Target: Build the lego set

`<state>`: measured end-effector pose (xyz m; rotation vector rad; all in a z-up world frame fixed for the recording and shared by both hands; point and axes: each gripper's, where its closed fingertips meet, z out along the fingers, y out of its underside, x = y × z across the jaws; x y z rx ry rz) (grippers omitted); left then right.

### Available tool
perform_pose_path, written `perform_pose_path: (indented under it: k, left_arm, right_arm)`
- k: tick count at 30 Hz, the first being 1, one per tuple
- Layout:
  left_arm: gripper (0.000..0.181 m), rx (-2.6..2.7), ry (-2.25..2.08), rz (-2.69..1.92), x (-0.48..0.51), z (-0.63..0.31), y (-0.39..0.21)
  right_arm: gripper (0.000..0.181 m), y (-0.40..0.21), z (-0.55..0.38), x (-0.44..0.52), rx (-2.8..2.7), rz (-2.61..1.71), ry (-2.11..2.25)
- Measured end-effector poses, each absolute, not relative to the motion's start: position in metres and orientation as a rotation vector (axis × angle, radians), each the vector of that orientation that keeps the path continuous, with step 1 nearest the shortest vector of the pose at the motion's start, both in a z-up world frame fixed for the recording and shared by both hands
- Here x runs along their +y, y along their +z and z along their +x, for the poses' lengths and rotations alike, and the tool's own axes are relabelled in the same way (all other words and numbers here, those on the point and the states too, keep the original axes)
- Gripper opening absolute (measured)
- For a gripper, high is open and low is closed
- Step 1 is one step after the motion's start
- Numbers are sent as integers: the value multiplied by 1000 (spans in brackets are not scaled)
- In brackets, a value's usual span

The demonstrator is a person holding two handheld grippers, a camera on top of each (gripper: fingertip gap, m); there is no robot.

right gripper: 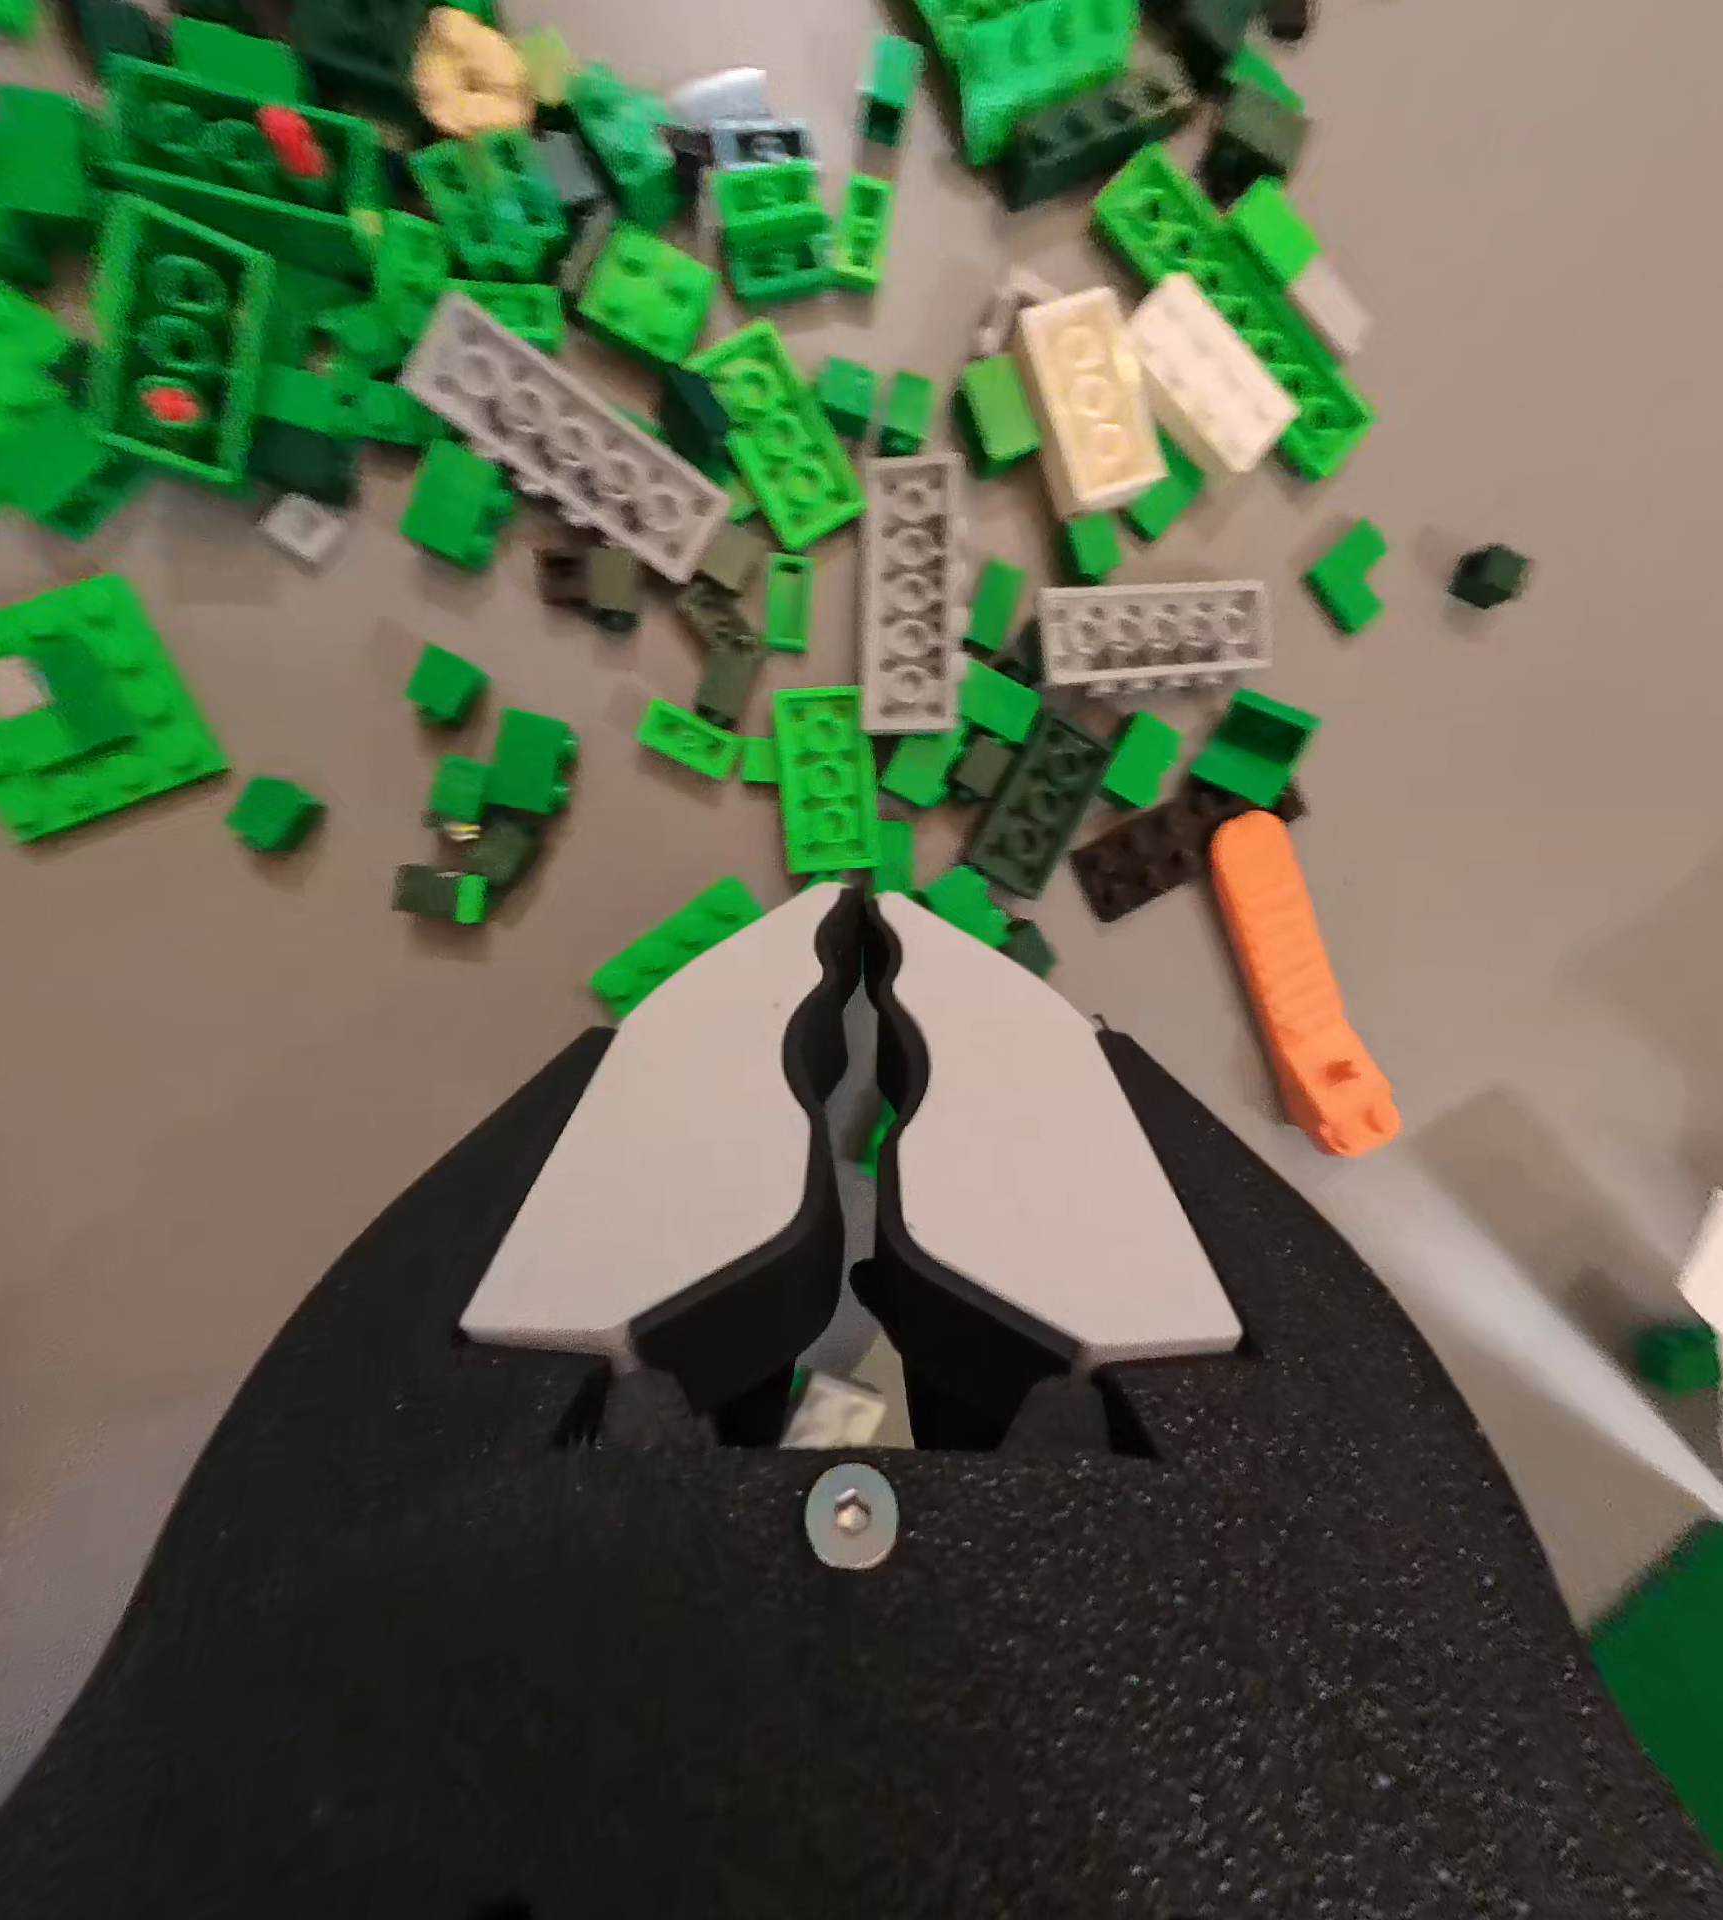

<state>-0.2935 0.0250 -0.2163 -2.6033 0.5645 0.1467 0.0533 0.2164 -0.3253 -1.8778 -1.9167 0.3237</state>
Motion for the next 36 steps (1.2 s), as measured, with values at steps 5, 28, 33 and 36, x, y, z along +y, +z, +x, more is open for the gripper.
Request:
perform_pose_path:
  k: [5, 28, 33, 36]
  left_arm:
    - [0, 569, 142, -2604, 25, -293, -217]
    - [0, 580, 137, -2604, 24, -293, -216]
    - [0, 579, 139, -2601, 23, -293, -216]
    - [0, 572, 147, -2591, 24, -293, -214]
  right_arm:
    - [5, -321, 49, 224, -1908, -1889, 328]
    - [15, -333, 48, 229, -2269, -1785, 366]
    - [7, -327, 50, 232, -2281, -1753, 287]
    - [7, -299, 28, 221, -2208, -1631, 313]
